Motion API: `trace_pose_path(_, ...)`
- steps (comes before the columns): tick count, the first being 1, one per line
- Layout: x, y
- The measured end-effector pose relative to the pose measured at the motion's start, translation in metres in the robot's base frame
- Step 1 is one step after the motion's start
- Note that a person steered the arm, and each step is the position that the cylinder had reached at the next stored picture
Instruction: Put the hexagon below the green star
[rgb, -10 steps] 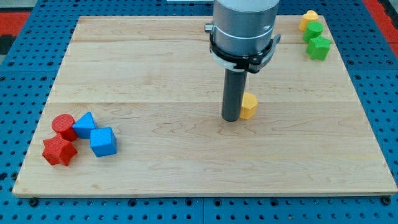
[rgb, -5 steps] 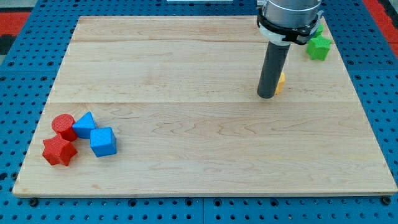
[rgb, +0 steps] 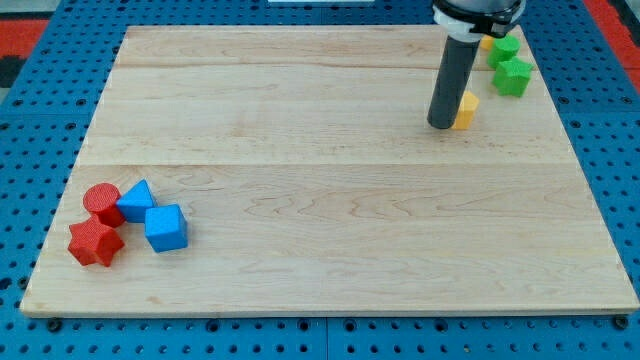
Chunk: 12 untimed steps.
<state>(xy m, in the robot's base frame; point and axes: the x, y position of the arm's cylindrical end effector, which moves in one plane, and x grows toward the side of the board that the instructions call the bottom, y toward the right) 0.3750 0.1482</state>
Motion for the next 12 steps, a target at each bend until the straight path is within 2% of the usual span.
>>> trace_pose_path(5,-0.032,0.006)
trace_pose_path(7,-0.031,0.05)
trace_pose_path(9,-0.025,0.05)
trace_pose_path(11,0.02,0.041)
trace_pose_path(12,0.015,0.041)
